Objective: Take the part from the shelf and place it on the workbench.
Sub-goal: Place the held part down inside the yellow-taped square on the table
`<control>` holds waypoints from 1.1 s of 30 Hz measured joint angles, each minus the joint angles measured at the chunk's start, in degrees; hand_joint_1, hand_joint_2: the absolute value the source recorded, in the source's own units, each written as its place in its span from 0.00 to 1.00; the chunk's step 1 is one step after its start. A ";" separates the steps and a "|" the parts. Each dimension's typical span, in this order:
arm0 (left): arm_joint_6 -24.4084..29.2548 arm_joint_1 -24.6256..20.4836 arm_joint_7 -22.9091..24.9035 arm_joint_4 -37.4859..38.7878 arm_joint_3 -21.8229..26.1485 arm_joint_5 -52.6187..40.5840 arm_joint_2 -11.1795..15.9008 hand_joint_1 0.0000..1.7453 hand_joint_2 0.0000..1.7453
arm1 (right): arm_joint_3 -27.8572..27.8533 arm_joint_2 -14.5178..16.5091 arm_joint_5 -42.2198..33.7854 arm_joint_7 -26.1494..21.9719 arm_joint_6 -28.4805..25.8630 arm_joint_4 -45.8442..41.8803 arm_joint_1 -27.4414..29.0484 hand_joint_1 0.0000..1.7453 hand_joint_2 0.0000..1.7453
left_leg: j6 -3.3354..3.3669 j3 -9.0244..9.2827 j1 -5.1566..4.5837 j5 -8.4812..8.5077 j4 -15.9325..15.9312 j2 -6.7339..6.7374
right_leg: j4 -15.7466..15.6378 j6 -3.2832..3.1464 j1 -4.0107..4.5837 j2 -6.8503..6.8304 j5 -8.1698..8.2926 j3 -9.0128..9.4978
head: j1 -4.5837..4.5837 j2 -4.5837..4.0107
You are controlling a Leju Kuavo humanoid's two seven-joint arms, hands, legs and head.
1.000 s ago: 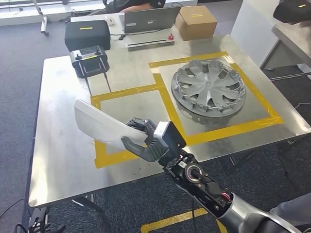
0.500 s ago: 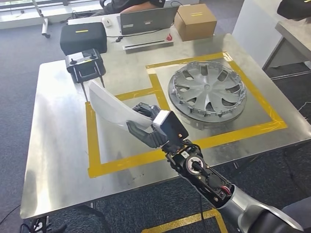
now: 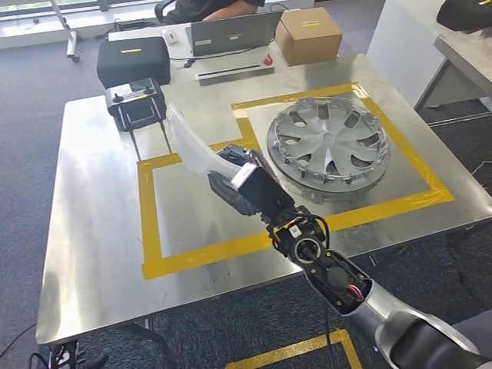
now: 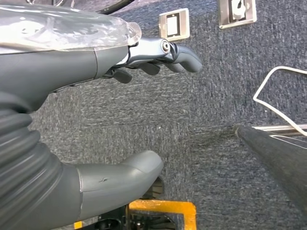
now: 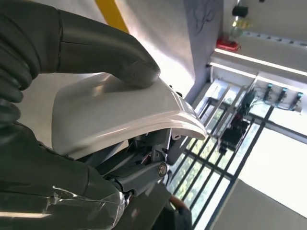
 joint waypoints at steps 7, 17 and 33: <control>-0.63 -0.12 -0.51 0.00 -0.27 0.64 -0.10 0.00 1.00 | -0.76 -0.86 18.49 5.00 -4.89 4.40 -4.60 1.00 1.00 | 0.02 0.00 -0.11 0.01 0.02 -0.01 | -0.10 0.06 -0.10 -0.04 0.04 0.06 | 0.00 0.00; -0.87 -0.39 -1.27 0.00 -0.27 1.86 -0.09 0.00 1.00 | 0.52 -1.11 37.86 8.12 -6.80 13.34 -7.12 1.00 1.00 | 0.03 -0.03 -0.11 0.00 0.01 -0.03 | -0.17 0.07 -0.10 -0.07 0.05 0.08 | 0.00 0.00; -1.11 -0.39 -1.24 0.00 -0.27 2.04 -0.08 0.00 1.00 | 4.26 -1.11 48.72 9.23 -6.31 21.52 -8.67 1.00 1.00 | 0.03 -0.03 -0.10 0.00 0.01 -0.03 | -0.16 0.07 -0.10 -0.07 0.05 0.08 | 0.00 -0.01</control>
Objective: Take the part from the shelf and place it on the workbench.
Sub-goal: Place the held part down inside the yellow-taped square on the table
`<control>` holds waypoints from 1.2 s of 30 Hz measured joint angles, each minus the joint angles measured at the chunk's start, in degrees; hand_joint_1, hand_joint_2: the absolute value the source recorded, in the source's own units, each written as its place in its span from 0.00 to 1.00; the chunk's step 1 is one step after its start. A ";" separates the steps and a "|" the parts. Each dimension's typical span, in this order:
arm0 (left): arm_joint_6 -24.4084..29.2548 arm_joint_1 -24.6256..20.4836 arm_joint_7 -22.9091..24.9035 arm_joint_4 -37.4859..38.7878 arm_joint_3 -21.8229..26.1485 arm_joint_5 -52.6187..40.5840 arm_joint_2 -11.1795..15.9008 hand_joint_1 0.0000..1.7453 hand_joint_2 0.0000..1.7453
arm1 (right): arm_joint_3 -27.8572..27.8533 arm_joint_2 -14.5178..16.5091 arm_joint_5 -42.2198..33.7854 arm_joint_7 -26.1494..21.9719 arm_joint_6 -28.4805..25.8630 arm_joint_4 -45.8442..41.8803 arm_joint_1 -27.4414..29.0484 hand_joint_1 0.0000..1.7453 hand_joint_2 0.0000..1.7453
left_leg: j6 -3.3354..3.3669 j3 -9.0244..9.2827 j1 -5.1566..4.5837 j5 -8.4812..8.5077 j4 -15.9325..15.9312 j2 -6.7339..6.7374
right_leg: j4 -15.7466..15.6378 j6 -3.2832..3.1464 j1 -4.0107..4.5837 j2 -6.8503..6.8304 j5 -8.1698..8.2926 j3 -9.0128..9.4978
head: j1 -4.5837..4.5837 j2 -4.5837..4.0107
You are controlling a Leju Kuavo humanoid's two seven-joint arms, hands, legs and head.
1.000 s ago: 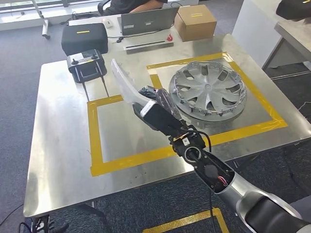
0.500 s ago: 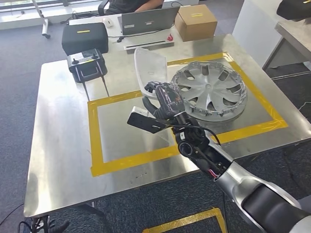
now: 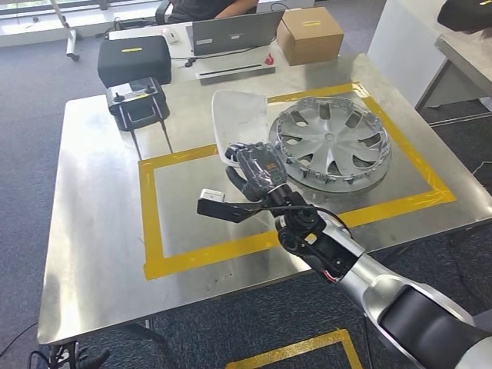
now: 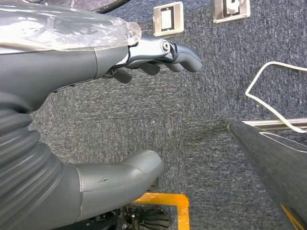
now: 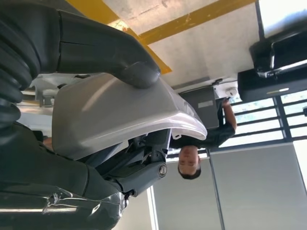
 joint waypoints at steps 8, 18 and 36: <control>0.63 0.01 -1.46 0.00 0.00 0.48 0.01 0.00 1.00 | 3.17 0.01 -0.13 -1.23 1.17 1.70 1.59 1.00 1.00 | 0.00 0.00 0.00 0.00 0.00 0.00 | -0.01 0.00 0.00 0.00 0.00 0.00 | 0.00 0.00; 0.52 0.05 -1.79 0.00 0.00 0.58 0.12 0.00 1.00 | 5.56 0.02 -0.89 -2.28 1.32 3.09 2.87 1.00 1.00 | 0.00 0.00 0.00 0.00 0.00 0.00 | -0.01 0.00 0.00 0.00 0.00 0.01 | 0.00 0.01; -0.13 0.37 -1.84 0.00 0.00 0.60 -0.01 0.00 0.25 | 9.91 3.09 -1.62 -4.93 0.04 5.02 5.24 0.00 0.00 | 0.00 0.01 0.00 0.00 -0.01 0.00 | -0.01 0.00 0.00 0.00 0.00 0.02 | 0.00 0.01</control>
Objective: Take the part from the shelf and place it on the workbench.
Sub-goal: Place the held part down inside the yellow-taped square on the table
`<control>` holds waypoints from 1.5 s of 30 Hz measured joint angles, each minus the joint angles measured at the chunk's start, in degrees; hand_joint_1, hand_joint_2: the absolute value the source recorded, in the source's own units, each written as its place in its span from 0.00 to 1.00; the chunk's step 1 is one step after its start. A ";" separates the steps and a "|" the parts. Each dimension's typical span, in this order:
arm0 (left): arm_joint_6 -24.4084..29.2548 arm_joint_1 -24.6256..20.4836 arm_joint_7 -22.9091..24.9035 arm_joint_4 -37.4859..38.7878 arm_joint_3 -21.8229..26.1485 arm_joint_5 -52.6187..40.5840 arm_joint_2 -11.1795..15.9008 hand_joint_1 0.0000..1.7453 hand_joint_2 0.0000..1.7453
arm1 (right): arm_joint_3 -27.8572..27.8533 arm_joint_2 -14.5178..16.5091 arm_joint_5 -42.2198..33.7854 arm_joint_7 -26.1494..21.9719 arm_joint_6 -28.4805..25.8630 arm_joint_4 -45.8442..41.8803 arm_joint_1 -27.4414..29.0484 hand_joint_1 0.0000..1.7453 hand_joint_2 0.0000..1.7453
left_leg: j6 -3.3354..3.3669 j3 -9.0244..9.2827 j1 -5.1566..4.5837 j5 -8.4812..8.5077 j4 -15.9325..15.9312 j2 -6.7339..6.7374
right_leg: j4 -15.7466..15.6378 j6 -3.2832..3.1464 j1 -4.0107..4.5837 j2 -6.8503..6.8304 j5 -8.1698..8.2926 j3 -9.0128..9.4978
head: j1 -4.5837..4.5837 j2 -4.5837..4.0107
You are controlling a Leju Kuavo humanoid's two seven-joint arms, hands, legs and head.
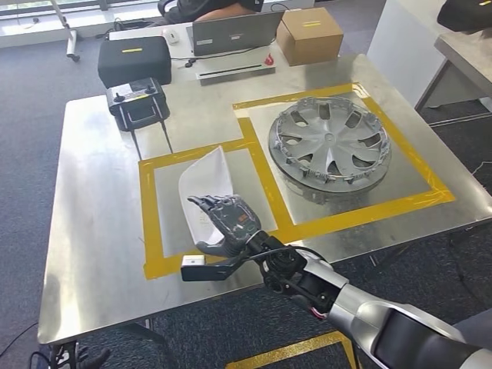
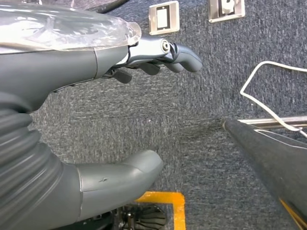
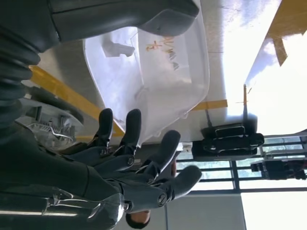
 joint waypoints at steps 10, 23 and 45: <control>0.67 -0.08 1.74 0.00 0.00 -1.56 -0.10 0.00 0.00 | 0.34 2.98 -1.68 -0.92 -1.64 2.74 -2.16 0.00 0.00 | 0.00 0.01 0.00 0.00 0.00 0.00 | 0.00 0.00 0.00 -0.01 0.00 0.00 | 0.00 -0.01; 1.14 -0.20 2.46 0.00 -0.07 -2.35 -0.17 0.00 0.00 | -0.12 7.18 -6.75 -2.51 -4.37 9.32 -5.53 0.00 0.00 | 0.00 0.03 0.00 0.01 0.01 0.00 | 0.00 0.00 0.00 -0.01 0.00 0.02 | 0.01 0.00; 0.91 0.00 2.24 0.00 -0.17 -2.38 -0.04 0.00 0.00 | -11.05 7.35 -62.13 -14.60 13.07 -1.51 -1.71 0.00 0.00 | 0.00 0.09 -0.01 0.00 0.01 0.03 | -0.05 0.00 0.00 0.03 0.00 0.05 | 0.00 0.00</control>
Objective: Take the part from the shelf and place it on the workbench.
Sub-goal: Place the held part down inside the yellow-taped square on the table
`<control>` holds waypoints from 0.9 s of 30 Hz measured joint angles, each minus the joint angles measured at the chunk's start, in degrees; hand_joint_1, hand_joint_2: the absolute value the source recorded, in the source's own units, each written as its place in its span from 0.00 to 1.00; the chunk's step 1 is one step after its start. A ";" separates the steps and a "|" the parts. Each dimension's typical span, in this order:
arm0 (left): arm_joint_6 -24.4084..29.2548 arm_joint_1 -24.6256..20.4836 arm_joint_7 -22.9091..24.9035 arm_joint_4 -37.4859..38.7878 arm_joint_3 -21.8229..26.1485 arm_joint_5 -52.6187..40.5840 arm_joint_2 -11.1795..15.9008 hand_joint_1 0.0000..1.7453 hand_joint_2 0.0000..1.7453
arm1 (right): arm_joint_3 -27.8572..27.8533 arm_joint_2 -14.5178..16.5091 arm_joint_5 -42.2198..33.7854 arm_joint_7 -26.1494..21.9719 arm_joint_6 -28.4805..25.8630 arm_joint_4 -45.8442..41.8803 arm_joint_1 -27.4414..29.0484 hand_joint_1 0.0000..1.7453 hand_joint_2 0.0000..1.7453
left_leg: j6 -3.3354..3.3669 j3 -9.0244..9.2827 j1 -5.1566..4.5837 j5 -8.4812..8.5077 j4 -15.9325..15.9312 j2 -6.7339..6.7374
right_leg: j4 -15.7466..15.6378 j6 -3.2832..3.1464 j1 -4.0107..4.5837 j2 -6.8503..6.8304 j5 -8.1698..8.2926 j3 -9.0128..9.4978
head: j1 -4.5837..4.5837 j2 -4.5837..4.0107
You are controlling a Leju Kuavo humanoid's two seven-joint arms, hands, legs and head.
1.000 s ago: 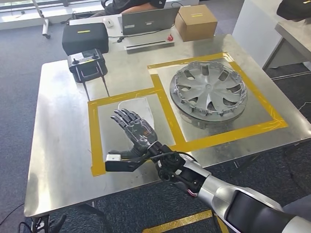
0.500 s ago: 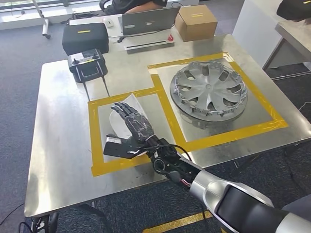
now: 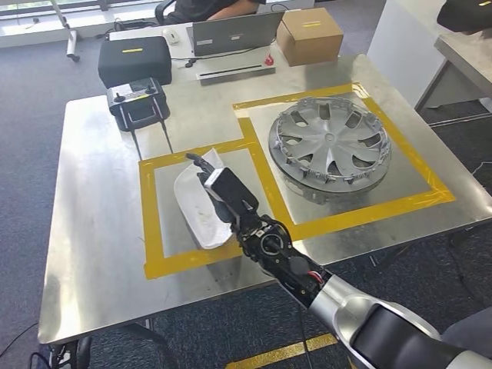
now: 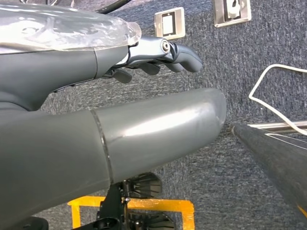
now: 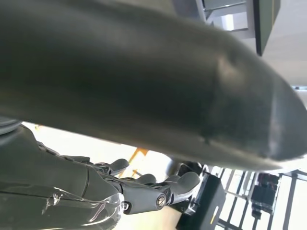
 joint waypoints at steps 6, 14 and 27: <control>-0.08 0.00 0.00 0.00 -0.02 0.00 0.00 0.00 0.00 | -0.73 -0.31 -0.05 0.01 0.00 -2.04 0.37 0.00 0.00 | 0.00 0.00 0.00 0.00 0.00 0.00 | 0.00 0.00 0.00 0.00 0.00 0.00 | 0.00 0.00; -0.09 -0.01 0.00 0.00 -0.03 0.00 0.00 0.00 0.00 | -1.03 -0.54 -0.05 0.02 0.00 -3.26 0.61 0.00 0.00 | 0.00 0.00 0.00 0.00 0.00 0.00 | 0.00 0.00 0.00 0.00 0.00 0.01 | 0.01 0.00; 0.54 0.37 0.30 0.00 -0.22 0.64 0.28 0.00 0.00 | -2.07 -3.77 -23.82 1.01 10.87 -16.35 5.19 0.00 0.00 | 0.03 0.00 -0.04 -0.04 0.05 0.00 | -0.06 0.03 -0.03 0.03 0.01 0.02 | 0.01 0.00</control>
